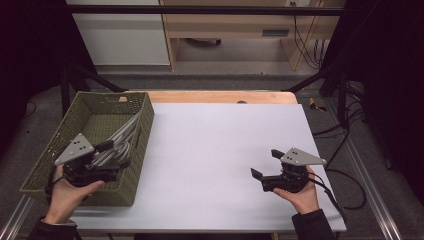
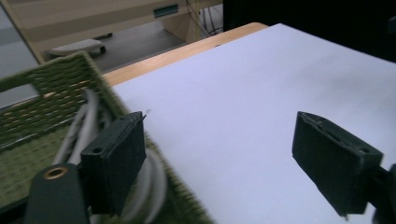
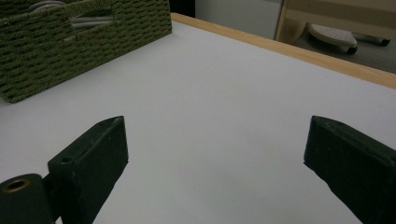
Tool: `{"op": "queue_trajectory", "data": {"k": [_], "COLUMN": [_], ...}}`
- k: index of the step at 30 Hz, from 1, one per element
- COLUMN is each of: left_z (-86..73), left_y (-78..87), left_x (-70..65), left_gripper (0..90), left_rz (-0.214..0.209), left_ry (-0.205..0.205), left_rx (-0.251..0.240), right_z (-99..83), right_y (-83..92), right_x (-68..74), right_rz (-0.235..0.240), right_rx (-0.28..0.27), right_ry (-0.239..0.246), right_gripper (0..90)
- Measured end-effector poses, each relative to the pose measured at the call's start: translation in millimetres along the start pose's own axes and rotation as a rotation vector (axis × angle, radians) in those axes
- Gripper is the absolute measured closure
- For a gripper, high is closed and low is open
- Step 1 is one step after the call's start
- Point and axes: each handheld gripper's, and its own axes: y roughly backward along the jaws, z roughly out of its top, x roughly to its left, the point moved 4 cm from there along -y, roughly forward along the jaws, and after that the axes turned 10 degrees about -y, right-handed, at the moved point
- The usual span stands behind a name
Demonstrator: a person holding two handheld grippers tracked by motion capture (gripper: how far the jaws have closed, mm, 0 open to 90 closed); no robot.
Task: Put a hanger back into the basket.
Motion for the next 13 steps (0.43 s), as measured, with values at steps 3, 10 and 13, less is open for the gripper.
{"op": "queue_trajectory", "data": {"k": [3, 10, 13], "left_z": [-0.6, -13.8, -19.6], "left_y": [-9.5, -27.5, -32.5], "left_x": [-12.2, -26.1, -27.6], "left_gripper": [12.5, 11.5, 11.3], "left_rz": [-0.013, -0.032, -0.027], "left_ry": [-0.004, 0.009, 0.009], "left_rx": [0.001, 0.018, 0.035], "right_z": [0.4, -1.3, -2.4], "right_y": [2.1, 6.8, 9.5], "right_x": [-1.0, -6.6, -8.7], "right_rz": [-0.001, -0.015, -0.022], "right_rx": [-0.014, -0.031, -0.035], "right_ry": [-0.007, -0.029, -0.034], "right_gripper": [5.9, 3.6, 3.0]}}
